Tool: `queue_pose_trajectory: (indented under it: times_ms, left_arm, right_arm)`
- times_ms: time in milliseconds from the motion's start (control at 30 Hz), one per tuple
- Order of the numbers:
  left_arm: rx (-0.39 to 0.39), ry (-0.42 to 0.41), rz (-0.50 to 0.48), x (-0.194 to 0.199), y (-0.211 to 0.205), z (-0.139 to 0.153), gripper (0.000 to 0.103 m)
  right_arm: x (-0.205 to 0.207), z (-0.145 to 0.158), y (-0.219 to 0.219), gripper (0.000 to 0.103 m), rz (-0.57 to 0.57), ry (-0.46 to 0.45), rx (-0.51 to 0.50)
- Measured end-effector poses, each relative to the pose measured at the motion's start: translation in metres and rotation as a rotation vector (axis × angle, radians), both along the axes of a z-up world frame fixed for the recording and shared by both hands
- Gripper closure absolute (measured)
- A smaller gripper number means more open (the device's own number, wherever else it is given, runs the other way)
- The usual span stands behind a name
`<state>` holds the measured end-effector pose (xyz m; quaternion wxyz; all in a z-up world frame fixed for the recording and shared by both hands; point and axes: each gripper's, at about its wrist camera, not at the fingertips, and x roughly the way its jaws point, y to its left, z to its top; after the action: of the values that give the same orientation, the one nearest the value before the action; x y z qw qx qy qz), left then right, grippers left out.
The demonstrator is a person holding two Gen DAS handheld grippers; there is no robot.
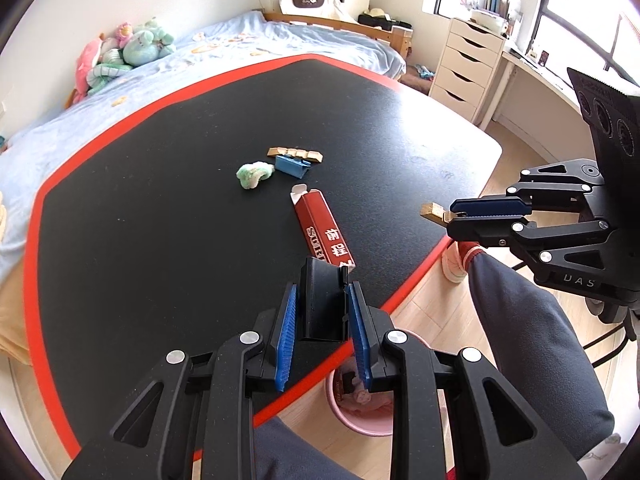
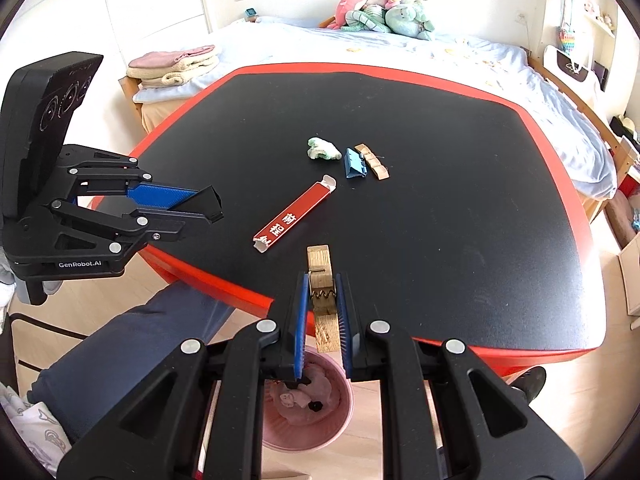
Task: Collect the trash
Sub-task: 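Carry the black clip and clothespin over the wastebasket with both tools, then open both tools to drop the clip and clothespin into the wastebasket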
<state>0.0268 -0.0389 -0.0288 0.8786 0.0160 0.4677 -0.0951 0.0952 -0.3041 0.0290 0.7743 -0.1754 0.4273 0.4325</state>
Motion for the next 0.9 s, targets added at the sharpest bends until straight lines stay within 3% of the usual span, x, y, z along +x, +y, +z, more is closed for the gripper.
queue_pose_trajectory:
  times_ms: [500, 900]
  left_arm:
    - [-0.03, 0.026, -0.052, -0.038, -0.033, -0.013, 0.078]
    - [-0.048, 0.065, -0.086, -0.053, -0.053, -0.028, 0.078]
  right_arm:
    - [-0.06, -0.009, -0.036, 0.09, -0.02, 0.032, 0.001]
    - [-0.079, -0.022, -0.053, 0.09, -0.027, 0.077, -0.008]
